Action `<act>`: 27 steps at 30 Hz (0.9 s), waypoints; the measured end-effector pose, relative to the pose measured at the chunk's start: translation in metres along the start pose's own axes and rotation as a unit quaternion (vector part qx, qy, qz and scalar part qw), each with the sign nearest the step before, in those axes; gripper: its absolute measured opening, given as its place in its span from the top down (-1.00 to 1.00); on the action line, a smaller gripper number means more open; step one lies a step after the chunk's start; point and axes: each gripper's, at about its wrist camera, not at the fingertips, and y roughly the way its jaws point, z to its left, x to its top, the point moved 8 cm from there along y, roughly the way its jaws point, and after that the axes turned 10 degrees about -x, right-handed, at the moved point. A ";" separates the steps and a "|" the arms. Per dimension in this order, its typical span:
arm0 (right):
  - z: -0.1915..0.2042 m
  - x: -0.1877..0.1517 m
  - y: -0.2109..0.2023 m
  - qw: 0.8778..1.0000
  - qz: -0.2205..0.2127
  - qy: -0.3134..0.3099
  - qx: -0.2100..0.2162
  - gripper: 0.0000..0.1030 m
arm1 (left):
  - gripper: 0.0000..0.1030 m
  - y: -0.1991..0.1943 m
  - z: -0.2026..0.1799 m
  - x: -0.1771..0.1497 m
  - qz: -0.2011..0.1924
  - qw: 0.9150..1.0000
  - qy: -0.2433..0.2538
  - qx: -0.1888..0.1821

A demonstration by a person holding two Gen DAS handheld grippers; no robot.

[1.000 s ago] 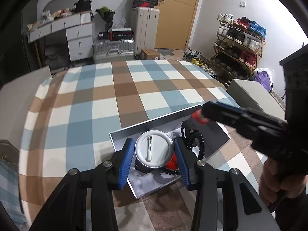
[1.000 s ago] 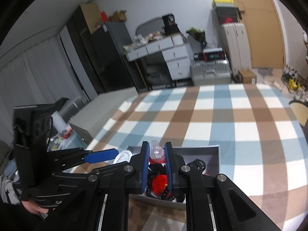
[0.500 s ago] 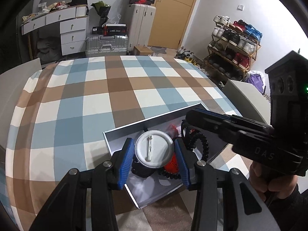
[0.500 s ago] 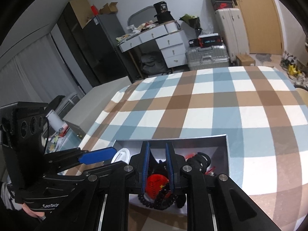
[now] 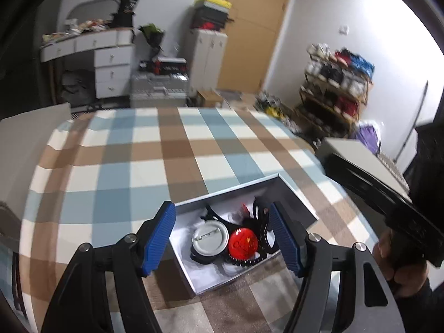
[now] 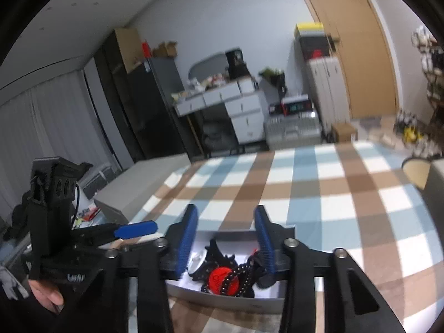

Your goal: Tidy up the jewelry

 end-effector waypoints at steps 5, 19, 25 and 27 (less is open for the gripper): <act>0.010 0.010 -0.035 0.997 -0.070 -0.027 -0.006 -0.56 | -0.64 -0.023 0.007 0.011 -0.070 0.996 -0.002 0.056; 0.024 -0.025 -0.060 0.982 -0.142 -0.102 -0.069 -1.00 | -0.98 -0.055 0.018 -0.006 -0.196 0.964 0.039 0.178; 0.020 -0.036 -0.054 0.979 -0.144 -0.121 -0.079 -1.00 | -0.98 -0.053 0.018 -0.016 -0.200 0.956 0.064 0.203; 0.018 -0.042 -0.051 0.979 -0.141 -0.119 -0.084 -1.00 | -0.98 -0.053 0.020 -0.019 -0.200 0.954 0.061 0.216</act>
